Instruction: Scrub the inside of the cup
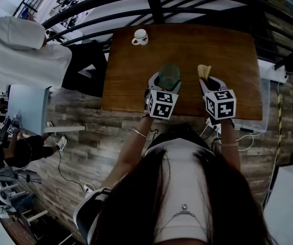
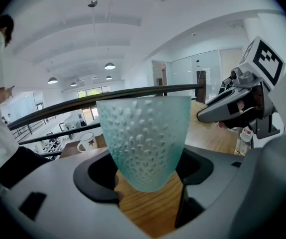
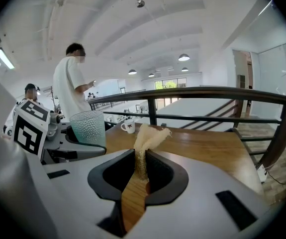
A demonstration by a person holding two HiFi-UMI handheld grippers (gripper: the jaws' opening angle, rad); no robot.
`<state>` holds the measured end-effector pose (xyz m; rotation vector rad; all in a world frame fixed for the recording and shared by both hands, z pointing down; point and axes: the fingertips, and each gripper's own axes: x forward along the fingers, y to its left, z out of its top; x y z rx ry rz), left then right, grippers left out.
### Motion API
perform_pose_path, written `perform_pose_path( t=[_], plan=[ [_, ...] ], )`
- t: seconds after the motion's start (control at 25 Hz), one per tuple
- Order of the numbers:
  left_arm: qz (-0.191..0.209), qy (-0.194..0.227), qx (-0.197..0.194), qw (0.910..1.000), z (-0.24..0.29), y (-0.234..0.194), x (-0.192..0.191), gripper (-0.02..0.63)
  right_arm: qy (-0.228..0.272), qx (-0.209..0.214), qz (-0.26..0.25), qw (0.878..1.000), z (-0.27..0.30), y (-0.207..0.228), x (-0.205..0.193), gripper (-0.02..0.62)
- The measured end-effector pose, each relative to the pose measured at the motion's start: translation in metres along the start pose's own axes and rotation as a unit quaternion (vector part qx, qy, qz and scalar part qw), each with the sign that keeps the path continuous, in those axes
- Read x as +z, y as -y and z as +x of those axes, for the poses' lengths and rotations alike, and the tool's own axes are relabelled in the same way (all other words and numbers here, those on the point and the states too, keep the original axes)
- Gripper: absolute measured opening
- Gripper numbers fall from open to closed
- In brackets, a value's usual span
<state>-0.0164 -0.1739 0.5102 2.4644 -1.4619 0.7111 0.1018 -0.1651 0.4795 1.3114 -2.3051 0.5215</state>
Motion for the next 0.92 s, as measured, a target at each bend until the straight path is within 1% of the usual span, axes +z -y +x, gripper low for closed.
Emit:
perform_pose_path(
  t=[0.4,0.92],
  plan=[
    [-0.008,-0.003,-0.007,0.9999,-0.0028,0.0028,-0.0039,0.35,-0.001,-0.003,0.003,1.0,-0.0022,-0.0025,-0.0028,0.08],
    [-0.008,-0.004,-0.009,0.9999,-0.0052,-0.0021,-0.0018,0.35,-0.001,-0.008,0.009,1.0,-0.0035,-0.0019,-0.0016,0.08]
  ],
)
